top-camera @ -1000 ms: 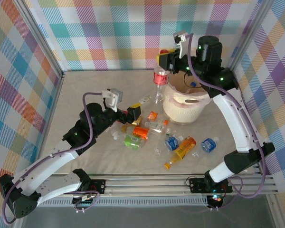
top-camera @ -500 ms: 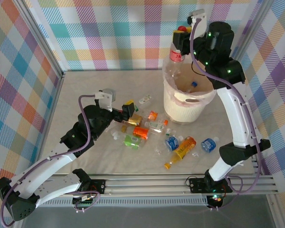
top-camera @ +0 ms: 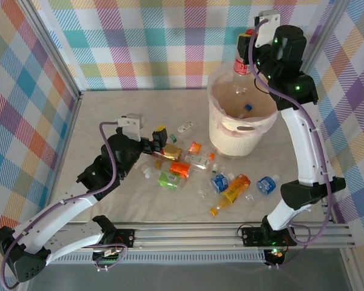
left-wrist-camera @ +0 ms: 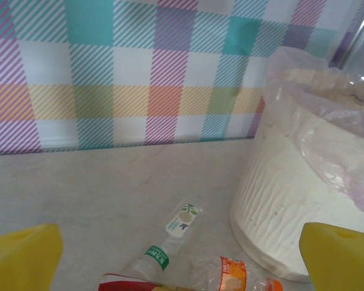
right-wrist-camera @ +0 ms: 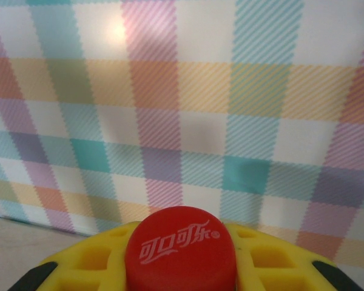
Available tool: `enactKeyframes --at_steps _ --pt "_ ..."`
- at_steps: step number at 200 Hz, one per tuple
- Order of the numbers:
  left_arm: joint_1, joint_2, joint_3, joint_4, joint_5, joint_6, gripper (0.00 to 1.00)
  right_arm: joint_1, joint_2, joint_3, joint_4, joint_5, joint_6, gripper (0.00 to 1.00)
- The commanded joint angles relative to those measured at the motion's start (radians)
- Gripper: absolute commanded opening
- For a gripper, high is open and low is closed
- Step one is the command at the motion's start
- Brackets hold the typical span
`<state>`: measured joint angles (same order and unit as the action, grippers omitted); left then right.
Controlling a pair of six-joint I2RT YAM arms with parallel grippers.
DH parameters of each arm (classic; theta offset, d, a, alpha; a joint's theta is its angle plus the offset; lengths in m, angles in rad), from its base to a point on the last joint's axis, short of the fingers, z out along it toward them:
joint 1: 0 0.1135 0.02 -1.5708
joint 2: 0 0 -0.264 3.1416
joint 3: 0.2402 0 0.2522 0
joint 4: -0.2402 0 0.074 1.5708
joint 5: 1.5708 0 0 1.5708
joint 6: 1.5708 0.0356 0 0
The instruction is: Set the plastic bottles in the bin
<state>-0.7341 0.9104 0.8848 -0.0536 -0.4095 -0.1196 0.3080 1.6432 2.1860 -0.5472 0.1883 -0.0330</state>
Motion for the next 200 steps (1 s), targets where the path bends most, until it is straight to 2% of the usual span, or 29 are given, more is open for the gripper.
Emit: enactKeyframes --at_steps 1,45,108,170,190,200 --pt "0.020 0.005 0.010 -0.025 -0.047 -0.039 1.00 -0.007 -0.005 -0.079 0.015 0.143 -0.034 0.00" --pt "0.039 0.024 0.024 -0.050 -0.063 -0.073 1.00 -0.008 -0.049 -0.257 0.035 0.274 -0.025 0.00" --pt "0.055 0.061 0.042 -0.070 -0.056 -0.094 1.00 -0.007 -0.143 -0.507 0.052 0.303 0.113 0.10" --pt "0.062 0.057 0.045 -0.097 -0.050 -0.110 1.00 -0.025 -0.157 -0.650 0.052 0.307 0.237 0.30" --pt "0.064 0.050 0.042 -0.102 -0.051 -0.112 1.00 -0.045 -0.145 -0.662 0.028 0.307 0.277 0.43" --pt "0.065 0.046 0.041 -0.105 -0.050 -0.114 1.00 -0.054 -0.141 -0.666 0.018 0.302 0.294 0.53"
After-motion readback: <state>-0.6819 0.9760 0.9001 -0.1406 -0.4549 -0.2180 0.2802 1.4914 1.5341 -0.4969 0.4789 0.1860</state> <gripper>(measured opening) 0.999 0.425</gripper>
